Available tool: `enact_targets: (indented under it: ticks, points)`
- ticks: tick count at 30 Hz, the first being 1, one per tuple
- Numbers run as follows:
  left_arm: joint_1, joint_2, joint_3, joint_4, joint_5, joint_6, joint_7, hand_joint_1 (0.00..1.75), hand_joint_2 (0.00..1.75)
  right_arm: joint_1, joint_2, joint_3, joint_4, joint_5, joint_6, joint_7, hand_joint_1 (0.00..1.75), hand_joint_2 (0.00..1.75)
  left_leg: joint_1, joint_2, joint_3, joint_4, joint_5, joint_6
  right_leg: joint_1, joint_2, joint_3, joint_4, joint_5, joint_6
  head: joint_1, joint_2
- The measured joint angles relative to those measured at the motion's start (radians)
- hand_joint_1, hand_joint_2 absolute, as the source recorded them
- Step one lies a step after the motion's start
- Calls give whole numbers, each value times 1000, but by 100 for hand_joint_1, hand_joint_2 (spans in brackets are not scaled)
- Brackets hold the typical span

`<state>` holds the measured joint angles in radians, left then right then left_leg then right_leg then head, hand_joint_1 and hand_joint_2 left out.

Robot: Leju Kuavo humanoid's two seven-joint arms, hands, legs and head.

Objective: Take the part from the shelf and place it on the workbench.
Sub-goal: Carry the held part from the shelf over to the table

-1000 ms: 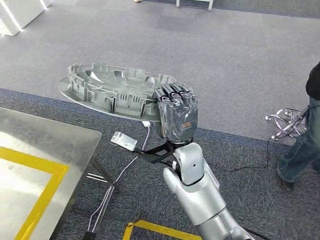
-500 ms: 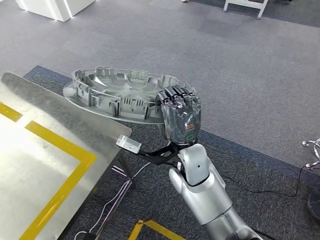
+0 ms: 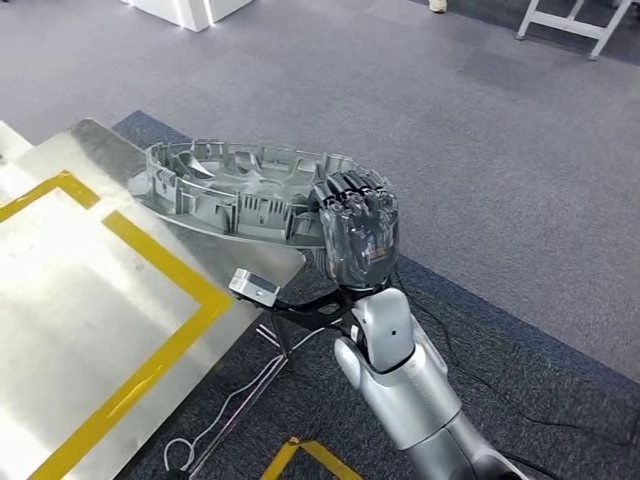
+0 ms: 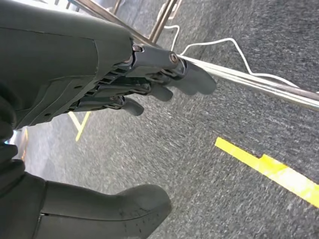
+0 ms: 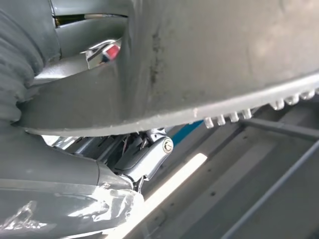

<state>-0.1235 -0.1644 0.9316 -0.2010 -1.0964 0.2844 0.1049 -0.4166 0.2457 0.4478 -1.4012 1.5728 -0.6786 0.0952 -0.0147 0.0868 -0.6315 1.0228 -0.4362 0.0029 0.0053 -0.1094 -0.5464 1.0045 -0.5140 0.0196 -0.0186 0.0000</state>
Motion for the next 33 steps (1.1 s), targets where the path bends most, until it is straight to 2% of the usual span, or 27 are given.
enact_targets:
  ticks: [1, 2, 4, 5, 6, 7, 8, 9, 10, 11, 12, 14, 16, 17, 18, 19, 21, 22, 23, 24, 25, 26, 27, 29, 30, 32, 33]
  points:
    - [0, 0, 0, 0, 0, 0, 0, 0, 175, 0, 0, 3, 0, 0, 0, 1, 175, 175, 1, -13, 0, -3, -1, 7, 1, -14, 4, -2, -3, 4, 1, 0]
    - [2, 0, 0, 0, 0, 1, 0, 0, 175, 0, 0, 5, 0, 0, 0, 1, 175, 175, 4, -28, 2, -5, 0, 12, 0, -11, 5, 2, -11, 9, 2, 0]
    - [3, 1, 0, 0, 0, 1, 1, 0, 175, 0, -1, 8, -1, 0, 0, 2, 175, 175, 9, -56, 7, -10, 3, 23, -6, 35, -19, 61, -49, 18, 5, 0]
    - [2, 0, 0, 0, 0, 1, 1, 0, 175, 0, -2, 9, -1, 0, 0, 2, 175, 175, 11, -71, 7, -11, 3, 28, -8, 68, -50, 122, -79, 21, 8, 0]
    - [1, -1, 0, 0, 0, 1, 1, 0, 175, 1, -3, 9, -1, 0, 0, 2, 175, 175, 12, -85, 7, -10, 3, 31, -9, 89, -88, 194, -108, 22, 10, 0]
    - [1, -1, 0, 0, 0, 1, 1, 0, 175, 2, -4, 10, 0, 0, 0, 2, 175, 175, 12, -101, 8, -10, 3, 32, -9, 99, -124, 256, -126, 22, 11, 0]
    - [1, -2, 0, 0, 0, 1, 1, 0, 175, 3, -4, 11, 0, 0, 0, 3, 175, 175, 12, -117, 8, -10, 3, 33, -9, 104, -148, 289, -124, 22, 11, 0]
    - [3, -1, 0, 0, 0, 2, 2, 0, 175, 4, -5, 12, 1, 0, 0, 4, 175, 175, 12, -134, 9, -9, 3, 33, -9, 107, -155, 281, -102, 20, 11, 0]
    - [3, -1, 0, 0, 0, 2, 2, 0, 175, 4, -5, 12, 1, 0, 0, 5, 175, 175, 11, -150, 10, -9, 2, 32, -9, 112, -143, 237, -64, 16, 10, 0]
    - [4, -1, 0, 0, -1, 2, 2, 0, 175, 3, -5, 13, 2, 0, 0, 6, 175, 175, 12, -166, 11, -8, 2, 32, -10, 127, -118, 167, -19, 12, 11, 0]
    - [4, -1, 0, 0, -1, 2, 3, 0, 175, 3, -5, 13, 2, 0, 0, 6, 175, 175, 11, -179, 10, -7, 2, 29, -12, 149, -90, 102, 12, 7, 10, 0]
    - [3, -2, 0, 0, -1, 1, 3, 0, 175, 1, -5, 15, 4, 0, 0, 6, 175, 175, 14, -201, 2, -5, 4, 20, -15, 182, -53, 23, 34, 1, 10, 0]
    - [6, -2, 0, 0, -1, 1, 3, 0, 175, 0, -5, 19, 6, 0, 0, 7, 175, 175, 19, -221, -5, -6, 10, 6, -14, 175, -44, 11, 31, -3, 10, 0]
    - [9, -1, 0, 0, -1, 1, 3, 0, 175, 0, -4, 21, 7, 0, 0, 7, 175, 175, 19, -221, -6, -5, 8, 0, -14, 164, -42, 7, 33, -8, 9, 0]
    - [10, 0, 0, 0, -1, 1, 4, 0, 175, -1, -4, 21, 9, 0, 0, 8, 175, 175, 18, -206, -11, 4, 0, -6, -16, 152, -38, 2, 34, -13, 6, 0]
    - [10, 0, 0, 0, -2, 1, 4, 0, 175, -1, -3, 22, 10, 0, 0, 8, 175, 175, 16, -181, -23, 31, -19, -12, -19, 139, -34, -3, 36, -18, 1, 0]
    - [8, 0, 0, 0, -2, 1, 4, 0, 175, -1, -3, 22, 15, 0, 0, 9, 175, 175, 18, -121, -73, 138, -75, -23, -19, 113, -30, -6, 36, -25, -6, 0]
    - [6, 0, 0, 0, -2, 1, 4, 0, 175, -1, -3, 22, 18, 0, 0, 9, 175, 175, 22, -107, -102, 198, -98, -27, -18, 99, -30, -6, 34, -26, -7, 0]
    - [6, 0, 0, 0, -2, 1, 4, 0, 175, -1, -3, 22, 21, 0, 0, 9, 175, 175, 25, -100, -120, 237, -106, -31, -17, 85, -29, -6, 33, -27, -6, 0]
    - [6, 1, 0, 0, -2, 1, 5, 0, 175, -1, -3, 22, 25, 0, 0, 9, 175, 175, 28, -95, -123, 243, -97, -33, -17, 71, -28, -5, 31, -27, -7, 0]
    - [7, 1, 0, 0, -2, 0, 5, 0, 175, -1, -3, 22, 28, 0, 0, 8, 175, 175, 30, -90, -107, 211, -71, -35, -17, 59, -27, -4, 29, -25, -7, 0]
    - [8, 2, 0, 0, -2, 0, 5, 0, 175, -1, -3, 22, 31, 0, 0, 7, 175, 175, 31, -77, -74, 151, -36, -35, -17, 47, -24, -2, 25, -23, -7, 0]
    - [7, 3, 0, 0, -3, 0, 6, 0, 175, -2, -2, 22, 32, 0, 0, 7, 175, 175, 27, -52, -39, 88, -13, -34, -15, 35, -21, -1, 22, -20, -7, 0]
    - [4, 4, 0, 0, -4, -2, 6, 0, 175, -3, 0, 22, 37, 1, 0, 4, 175, 175, 18, -15, 4, 4, 6, -23, -8, 15, -17, 1, 15, -10, -7, 0]
    - [3, 4, 0, 0, -4, -3, 6, 0, 175, -4, 1, 22, 40, 1, 0, 1, 175, 175, 14, -10, 7, -5, 1, -17, -4, 5, -15, 1, 13, -5, -6, 0]
    - [5, 5, 0, 0, -5, -4, 6, 0, 175, -4, 6, 23, 46, 2, 0, -5, 175, 175, 15, -34, 5, -10, 3, -3, -3, -12, -11, -1, 7, 5, -5, 0]
    - [6, 6, 0, 0, -5, -4, 6, 0, 175, -4, 9, 24, 48, 2, 0, -8, 175, 175, 18, -46, 7, -12, 4, 3, -5, 0, -13, 7, -3, 10, -5, 0]
